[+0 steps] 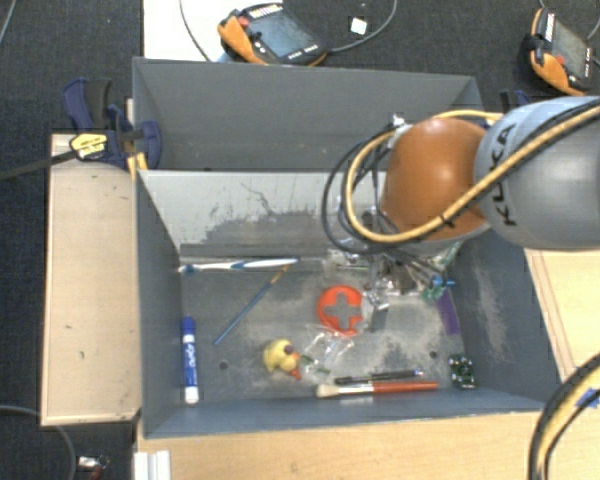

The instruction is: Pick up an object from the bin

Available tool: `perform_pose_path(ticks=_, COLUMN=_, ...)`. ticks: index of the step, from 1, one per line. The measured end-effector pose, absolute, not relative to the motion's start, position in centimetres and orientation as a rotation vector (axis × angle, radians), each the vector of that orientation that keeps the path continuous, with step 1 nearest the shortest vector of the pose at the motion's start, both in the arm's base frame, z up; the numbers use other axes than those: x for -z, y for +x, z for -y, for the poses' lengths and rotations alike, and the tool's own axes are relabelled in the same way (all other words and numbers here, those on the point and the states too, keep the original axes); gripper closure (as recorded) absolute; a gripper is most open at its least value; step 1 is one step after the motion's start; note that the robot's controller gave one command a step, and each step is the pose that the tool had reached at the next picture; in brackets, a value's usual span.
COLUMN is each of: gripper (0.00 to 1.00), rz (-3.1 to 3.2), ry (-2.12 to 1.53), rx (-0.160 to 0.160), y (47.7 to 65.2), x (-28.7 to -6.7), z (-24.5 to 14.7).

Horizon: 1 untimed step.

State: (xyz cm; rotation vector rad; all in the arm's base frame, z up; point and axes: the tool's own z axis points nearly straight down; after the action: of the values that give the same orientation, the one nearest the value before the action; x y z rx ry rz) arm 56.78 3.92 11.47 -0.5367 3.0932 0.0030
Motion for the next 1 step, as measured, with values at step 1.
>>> perform_pose_path(ticks=1, gripper=0.0, rz=-2.986, ry=-0.931, rx=0.003, y=57.5, x=-7.0, z=-2.51)
